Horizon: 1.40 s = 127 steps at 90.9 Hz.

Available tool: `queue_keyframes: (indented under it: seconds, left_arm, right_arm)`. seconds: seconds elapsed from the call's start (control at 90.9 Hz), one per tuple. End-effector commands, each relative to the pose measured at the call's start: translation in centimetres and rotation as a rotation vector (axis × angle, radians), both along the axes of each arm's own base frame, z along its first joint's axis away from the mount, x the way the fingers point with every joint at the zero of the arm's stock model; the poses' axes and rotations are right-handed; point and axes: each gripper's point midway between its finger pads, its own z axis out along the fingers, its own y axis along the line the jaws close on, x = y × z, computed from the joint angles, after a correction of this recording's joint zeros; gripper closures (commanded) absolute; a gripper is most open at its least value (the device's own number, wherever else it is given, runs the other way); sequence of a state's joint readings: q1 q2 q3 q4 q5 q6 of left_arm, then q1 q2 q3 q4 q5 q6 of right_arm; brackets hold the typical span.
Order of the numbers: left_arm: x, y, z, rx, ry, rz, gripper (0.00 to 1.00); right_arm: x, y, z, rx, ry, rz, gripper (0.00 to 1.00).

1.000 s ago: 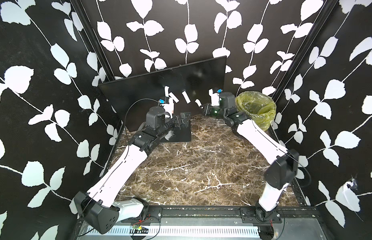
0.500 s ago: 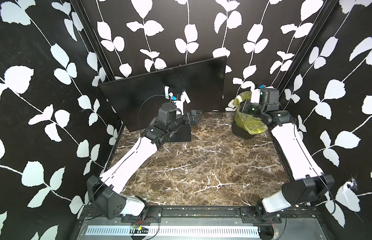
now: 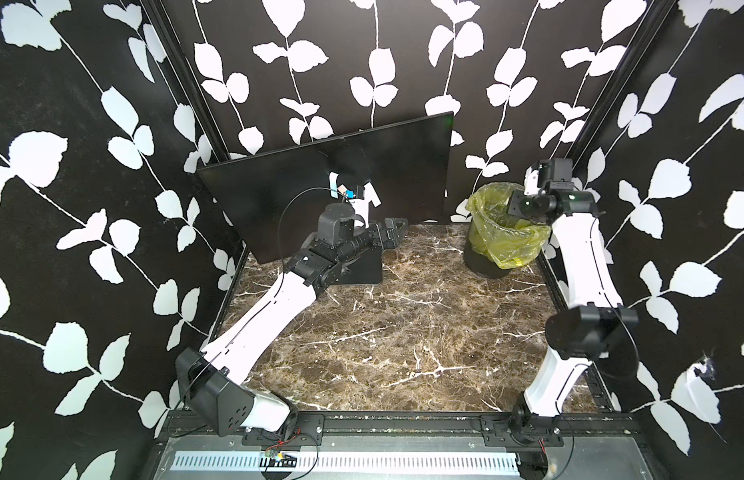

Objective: Remove the sticky note from the monitor
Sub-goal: Place the sticky note in the trash bin, then tear off the sticky note from the monitor.

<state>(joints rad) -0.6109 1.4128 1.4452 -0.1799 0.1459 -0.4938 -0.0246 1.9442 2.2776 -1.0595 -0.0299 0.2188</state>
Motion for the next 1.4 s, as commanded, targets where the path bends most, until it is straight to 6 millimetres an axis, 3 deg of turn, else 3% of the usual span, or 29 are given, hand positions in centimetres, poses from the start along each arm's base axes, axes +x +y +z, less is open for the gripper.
queue_keyframes:
  seconds: [0.0, 0.121, 0.44, 0.605, 0.704, 0.935, 1.155, 1.243, 1.386]
  left_arm:
    - [-1.0, 0.3, 2.7, -0.024, -0.065, -0.017, 0.01]
    - [-0.9, 0.4, 2.6, -0.016, -0.066, -0.015, 0.01]
    - [-0.7, 0.3, 1.8, 0.014, -0.059, -0.019, 0.01]
    - [-0.7, 0.4, 1.7, 0.023, -0.055, -0.02, 0.01]
    - [-0.5, 1.0, 1.5, 0.034, -0.053, -0.006, 0.01]
    - [-0.8, 3.7, 1.7, 0.034, -0.056, 0.049, 0.01]
    - [-2.0, 6.0, 1.6, 0.044, -0.074, 0.081, 0.01]
    - [-2.5, 6.7, 1.4, 0.05, -0.097, 0.086, 0.01]
    - [-3.2, 7.4, 0.8, 0.048, -0.104, 0.09, 0.01]
  right_arm:
    - [-0.4, -0.1, 0.2, -0.031, 0.039, 0.026, 0.66]
    - [0.0, -0.2, 0.8, -0.042, 0.025, 0.025, 0.57]
    - [-0.1, -0.9, 1.6, -0.105, -0.01, 0.02, 0.48]
    - [-0.4, 1.4, 3.4, -0.097, -0.087, 0.088, 0.47]
    - [-0.6, 4.5, 5.3, -0.07, -0.164, 0.163, 0.47]
    - [-3.0, 17.2, 9.0, 0.204, -0.302, 0.414, 0.47]
    - [-5.5, 26.5, 10.8, 0.468, -0.369, 0.512, 0.47]
    - [-6.3, 29.4, 10.7, 0.542, -0.357, 0.54, 0.47]
    - [-6.8, 32.4, 10.2, 0.641, -0.336, 0.539, 0.47]
